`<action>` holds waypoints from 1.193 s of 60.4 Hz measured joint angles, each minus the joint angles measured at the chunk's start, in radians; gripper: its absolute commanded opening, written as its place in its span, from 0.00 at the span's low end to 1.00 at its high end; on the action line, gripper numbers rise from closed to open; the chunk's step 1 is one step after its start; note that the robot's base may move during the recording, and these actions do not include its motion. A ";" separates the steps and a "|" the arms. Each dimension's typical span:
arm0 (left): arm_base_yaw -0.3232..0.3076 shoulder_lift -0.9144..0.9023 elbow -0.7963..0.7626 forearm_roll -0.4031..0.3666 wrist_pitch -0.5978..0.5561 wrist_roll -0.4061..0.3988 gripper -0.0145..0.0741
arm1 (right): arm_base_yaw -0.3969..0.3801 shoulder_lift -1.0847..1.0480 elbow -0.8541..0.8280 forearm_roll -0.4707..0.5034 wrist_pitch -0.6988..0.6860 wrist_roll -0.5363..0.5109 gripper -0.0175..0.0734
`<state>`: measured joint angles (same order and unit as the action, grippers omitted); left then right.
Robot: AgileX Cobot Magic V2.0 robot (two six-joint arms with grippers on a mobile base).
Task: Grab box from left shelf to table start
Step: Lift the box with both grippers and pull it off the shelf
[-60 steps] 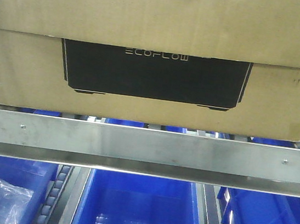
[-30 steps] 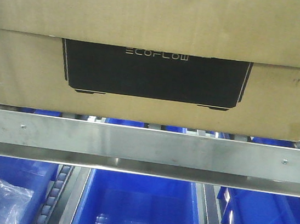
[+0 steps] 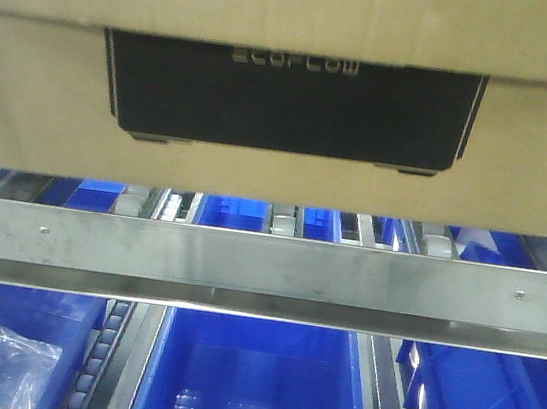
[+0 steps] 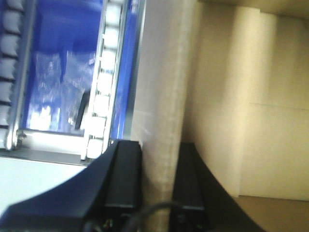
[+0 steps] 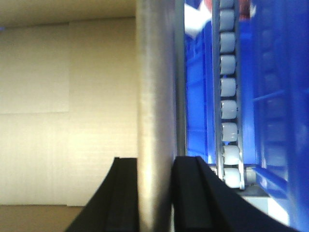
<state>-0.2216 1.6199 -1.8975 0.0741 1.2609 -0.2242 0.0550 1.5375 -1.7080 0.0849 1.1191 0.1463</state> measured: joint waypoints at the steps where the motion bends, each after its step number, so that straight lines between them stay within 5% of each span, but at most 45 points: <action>1: 0.000 -0.006 0.004 0.000 0.000 0.000 0.07 | 0.000 -0.008 0.012 0.000 -0.004 0.000 0.22; 52: -0.044 -0.631 0.650 -0.018 -0.240 -0.017 0.07 | 0.010 -0.559 0.465 0.032 -0.106 0.002 0.22; 72: -0.044 -0.816 0.692 -0.018 -0.250 -0.005 0.07 | 0.010 -0.739 0.516 0.072 -0.070 0.002 0.22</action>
<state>-0.2656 0.8039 -1.2054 0.0565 1.0111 -0.2297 0.0649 0.7989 -1.1917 0.1570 1.0493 0.1485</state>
